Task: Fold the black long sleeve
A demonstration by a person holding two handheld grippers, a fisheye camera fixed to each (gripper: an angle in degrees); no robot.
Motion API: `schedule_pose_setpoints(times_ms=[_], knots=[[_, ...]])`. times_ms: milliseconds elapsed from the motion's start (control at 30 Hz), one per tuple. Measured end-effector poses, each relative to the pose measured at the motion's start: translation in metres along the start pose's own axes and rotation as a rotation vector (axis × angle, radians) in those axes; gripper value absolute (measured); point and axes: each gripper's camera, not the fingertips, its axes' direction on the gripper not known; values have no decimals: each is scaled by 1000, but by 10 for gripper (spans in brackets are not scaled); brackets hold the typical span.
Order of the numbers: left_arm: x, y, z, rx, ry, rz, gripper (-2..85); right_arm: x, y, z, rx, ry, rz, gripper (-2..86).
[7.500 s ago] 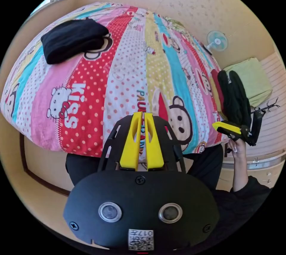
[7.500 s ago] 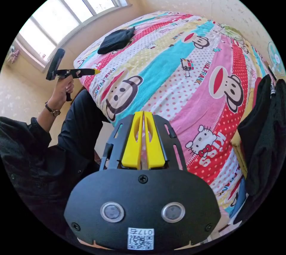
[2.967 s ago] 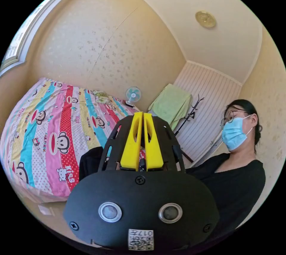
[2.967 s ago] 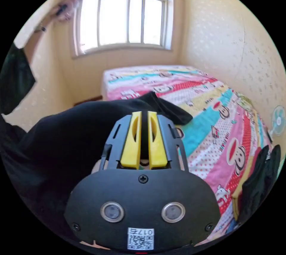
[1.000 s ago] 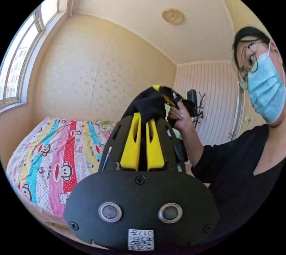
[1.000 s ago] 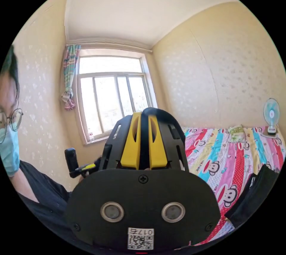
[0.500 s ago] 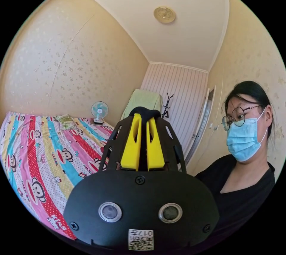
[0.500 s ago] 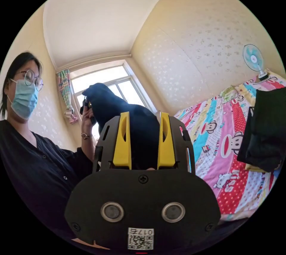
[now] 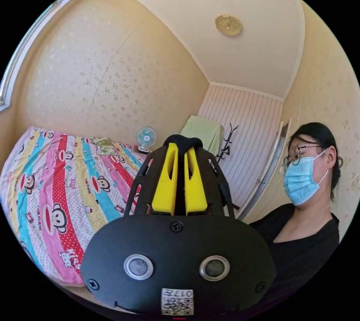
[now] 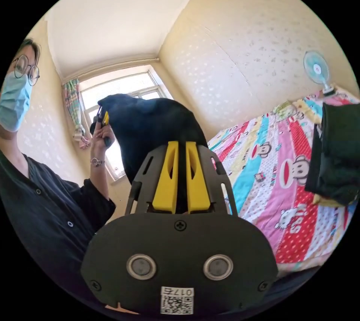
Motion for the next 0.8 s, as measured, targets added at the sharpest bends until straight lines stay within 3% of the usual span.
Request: schedule_pose_setpoints(times_ms=[167, 233, 400, 533, 633, 733, 800], knots=[[-49, -29, -26, -166, -11, -71, -1, -43, -100, 5, -3, 72, -178, 33], [-51, -30, -39, -144, -23, -79, -2, -69, -123, 4, -24, 86, -240, 30], [8, -12, -81, 187, -210, 26, -2, -146, -116, -17, 161, 202, -356, 27], [24, -39, -71, 302, -277, 116, 0, -171, -119, -6, 315, 360, -348, 28], [-21, -96, -36, 207, -276, 116, 2, -150, -148, 37, 257, 477, -348, 29], [-119, -161, 24, 31, -284, 33, 7, -83, -195, 117, 29, 547, -327, 32], [-230, -207, 95, -158, -340, -33, 18, -21, -222, 185, -143, 568, -294, 36]])
